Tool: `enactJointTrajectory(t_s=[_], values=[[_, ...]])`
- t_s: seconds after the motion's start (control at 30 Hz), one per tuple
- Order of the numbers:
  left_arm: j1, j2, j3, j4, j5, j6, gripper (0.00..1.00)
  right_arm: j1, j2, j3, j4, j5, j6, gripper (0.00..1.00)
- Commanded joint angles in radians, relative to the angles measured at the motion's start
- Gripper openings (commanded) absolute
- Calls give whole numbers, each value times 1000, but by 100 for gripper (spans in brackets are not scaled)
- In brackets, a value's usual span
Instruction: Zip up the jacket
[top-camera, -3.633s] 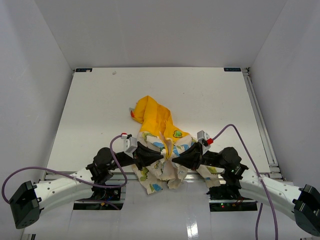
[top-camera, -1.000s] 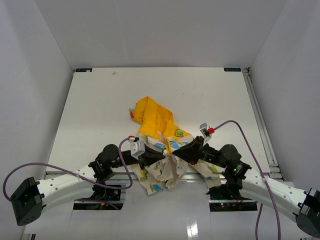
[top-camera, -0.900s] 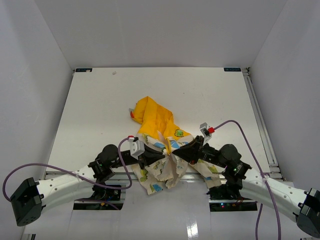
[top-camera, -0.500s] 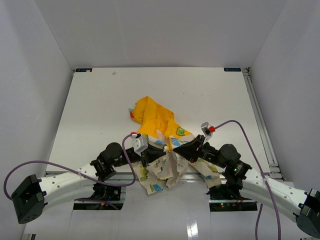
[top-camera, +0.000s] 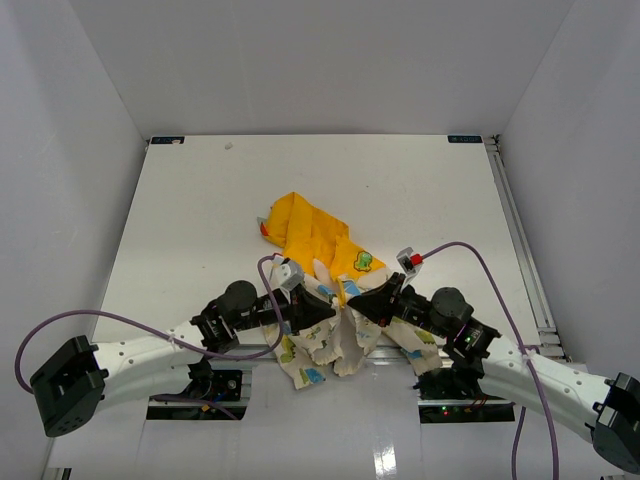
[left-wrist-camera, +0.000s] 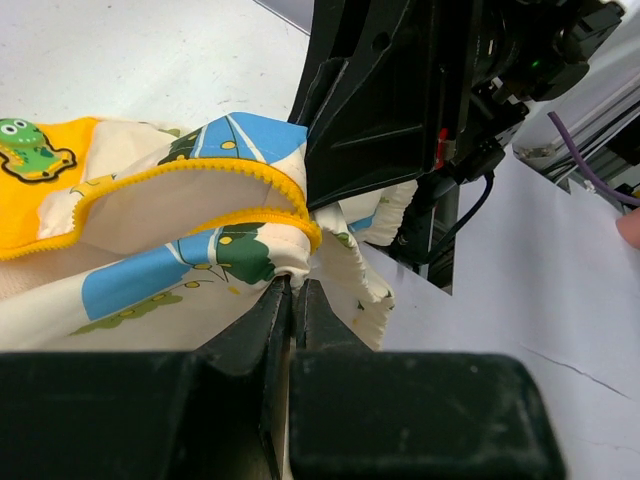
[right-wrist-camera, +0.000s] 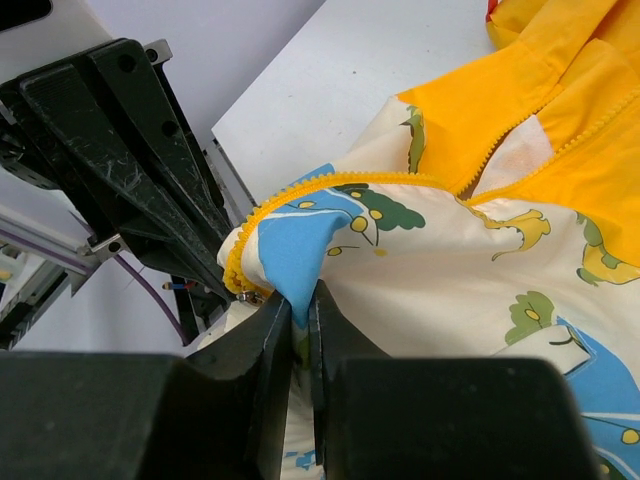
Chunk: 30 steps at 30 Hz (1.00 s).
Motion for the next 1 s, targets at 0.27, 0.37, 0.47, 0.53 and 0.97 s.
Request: enactJointTrajectory(t_s=[0.27, 0.37, 0.47, 0.53, 0.97], values=[[-6, 9, 7, -164, -65, -206, 0, -4, -32, -35, 90, 101, -5, 26], [-6, 3, 10, -199, -104, -232, 0, -4, -55, -52, 79, 114, 0, 28], [-6, 0, 18, -217, -116, -270, 0, -5, -69, -51, 60, 119, -1, 30], [-5, 4, 29, -237, -126, -294, 0, -5, -69, -45, 38, 116, -11, 34], [-5, 97, 114, -294, -78, -281, 0, 2, 18, 253, -313, 277, -247, 42]])
